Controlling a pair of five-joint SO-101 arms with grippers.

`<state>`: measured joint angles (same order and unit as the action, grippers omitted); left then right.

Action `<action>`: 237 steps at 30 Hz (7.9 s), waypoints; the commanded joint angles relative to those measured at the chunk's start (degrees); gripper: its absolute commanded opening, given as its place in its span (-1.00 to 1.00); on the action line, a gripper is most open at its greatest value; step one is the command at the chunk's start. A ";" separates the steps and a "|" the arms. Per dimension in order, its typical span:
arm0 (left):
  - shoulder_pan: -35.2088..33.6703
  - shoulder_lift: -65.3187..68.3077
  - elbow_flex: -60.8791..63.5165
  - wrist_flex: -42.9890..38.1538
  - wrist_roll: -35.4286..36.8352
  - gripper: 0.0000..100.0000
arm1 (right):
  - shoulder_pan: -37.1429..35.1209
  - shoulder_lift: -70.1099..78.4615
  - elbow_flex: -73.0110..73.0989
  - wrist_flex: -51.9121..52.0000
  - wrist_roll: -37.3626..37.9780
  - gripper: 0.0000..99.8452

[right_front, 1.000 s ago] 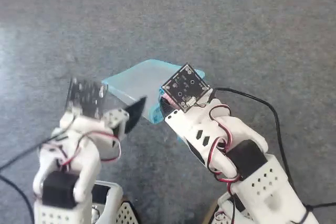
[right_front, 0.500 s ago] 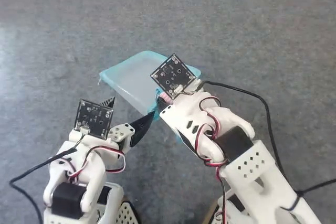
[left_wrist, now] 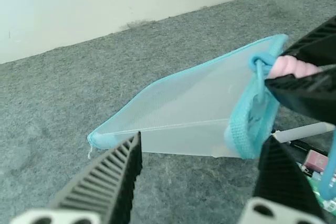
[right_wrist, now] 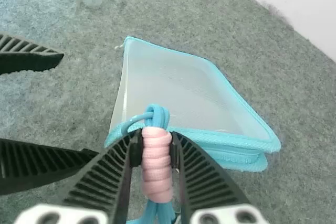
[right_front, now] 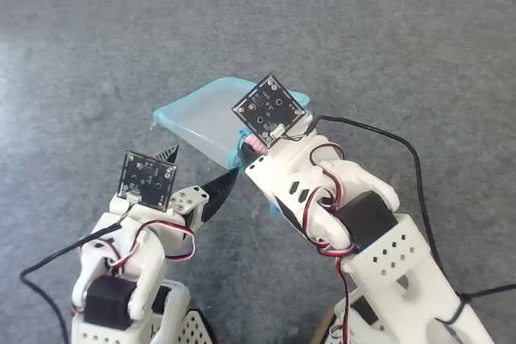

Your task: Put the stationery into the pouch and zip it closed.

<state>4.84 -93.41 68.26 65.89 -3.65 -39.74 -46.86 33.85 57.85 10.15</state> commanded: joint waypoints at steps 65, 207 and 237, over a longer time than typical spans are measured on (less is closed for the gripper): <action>-2.11 -0.18 10.07 -13.89 1.05 -0.80 | 13.49 0.04 9.14 -1.19 6.51 -0.99; -10.55 -0.09 13.14 -21.01 1.49 -0.91 | 7.43 -4.18 -2.81 18.33 10.20 -0.59; -19.16 -0.09 13.58 -23.56 10.55 -0.90 | 17.71 7.69 12.13 5.14 9.32 -0.51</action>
<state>-14.33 -93.05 82.77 44.35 5.93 -22.59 -40.88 46.15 64.44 19.56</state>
